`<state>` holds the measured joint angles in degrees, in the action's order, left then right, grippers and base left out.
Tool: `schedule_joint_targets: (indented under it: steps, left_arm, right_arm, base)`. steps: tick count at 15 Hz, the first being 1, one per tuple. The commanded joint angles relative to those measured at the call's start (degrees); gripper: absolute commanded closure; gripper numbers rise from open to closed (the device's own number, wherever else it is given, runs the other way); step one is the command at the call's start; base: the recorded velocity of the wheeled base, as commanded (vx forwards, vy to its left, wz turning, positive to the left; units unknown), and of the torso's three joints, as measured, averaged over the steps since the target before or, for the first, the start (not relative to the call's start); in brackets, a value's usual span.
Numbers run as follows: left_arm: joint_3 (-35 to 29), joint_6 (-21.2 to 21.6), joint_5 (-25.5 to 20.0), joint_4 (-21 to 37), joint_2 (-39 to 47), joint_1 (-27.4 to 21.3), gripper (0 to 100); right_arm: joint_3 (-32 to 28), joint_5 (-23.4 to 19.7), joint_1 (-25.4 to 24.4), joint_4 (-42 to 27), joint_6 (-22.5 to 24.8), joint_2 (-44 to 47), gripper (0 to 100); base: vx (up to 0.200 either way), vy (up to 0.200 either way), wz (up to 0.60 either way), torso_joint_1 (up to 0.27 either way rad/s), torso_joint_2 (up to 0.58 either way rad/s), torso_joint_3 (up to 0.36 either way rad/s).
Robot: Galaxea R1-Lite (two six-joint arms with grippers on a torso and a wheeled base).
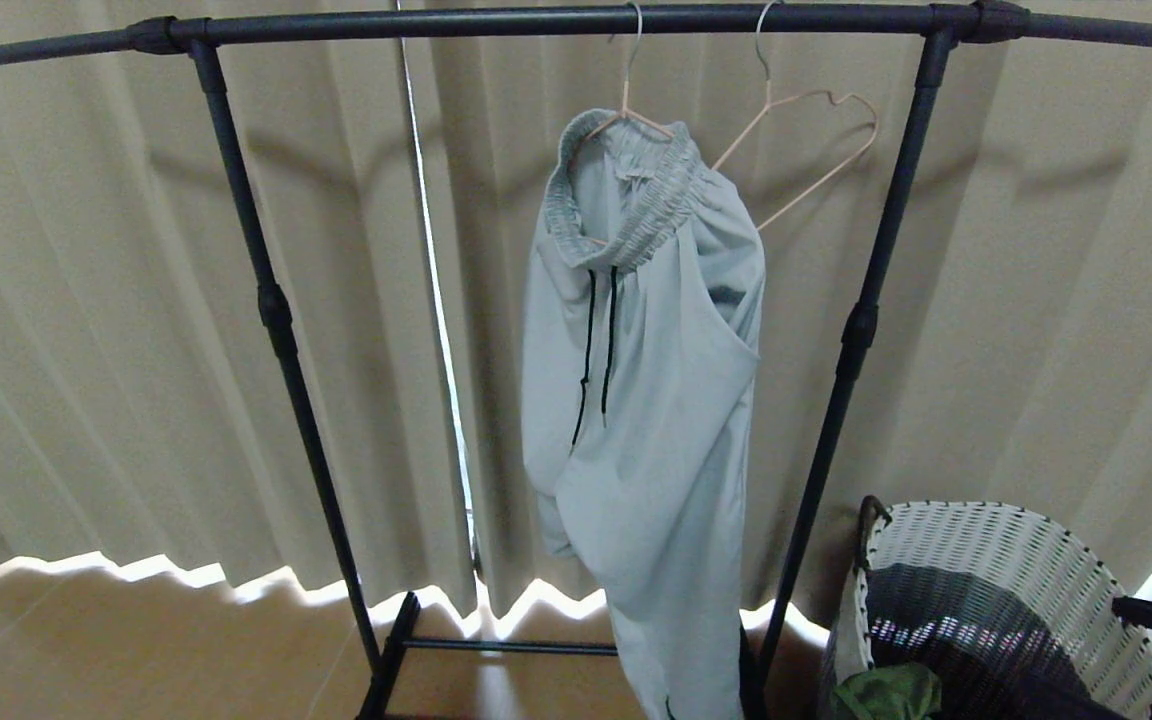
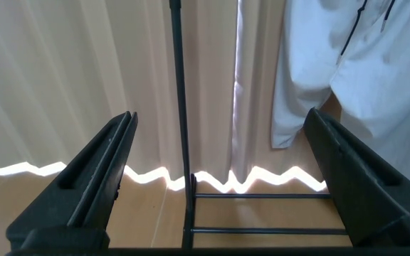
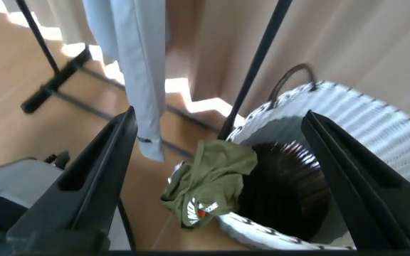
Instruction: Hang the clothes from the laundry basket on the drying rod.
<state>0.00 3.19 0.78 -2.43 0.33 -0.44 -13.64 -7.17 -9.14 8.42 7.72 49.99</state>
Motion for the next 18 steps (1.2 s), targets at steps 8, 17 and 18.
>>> schedule_joint_targets:
  steps: [8, 17, 18]
  left_arm:
    - [0.0, -1.0, 0.3, 0.0, -0.1, 0.0, 0]
    - [0.0, -1.6, 0.9, -0.1, 0.0, 0.0, 0]
    - [0.0, -1.6, 0.9, -0.1, -0.1, 0.0, 0]
  right_arm:
    - [1.2, 0.0, 3.2, 11.0, 0.0, 26.1, 0]
    - [4.3, 0.0, 3.2, 26.1, 1.2, 44.3, 0]
    - [4.3, 0.0, 3.2, 26.4, 1.8, 44.9, 0]
  base:
    - [0.000, 0.000, 0.00, 0.000, 0.00, 0.000]
    - [0.000, 0.000, 0.00, 0.000, 0.00, 0.000]
    - [0.000, 0.000, 0.00, 0.000, 0.00, 0.000]
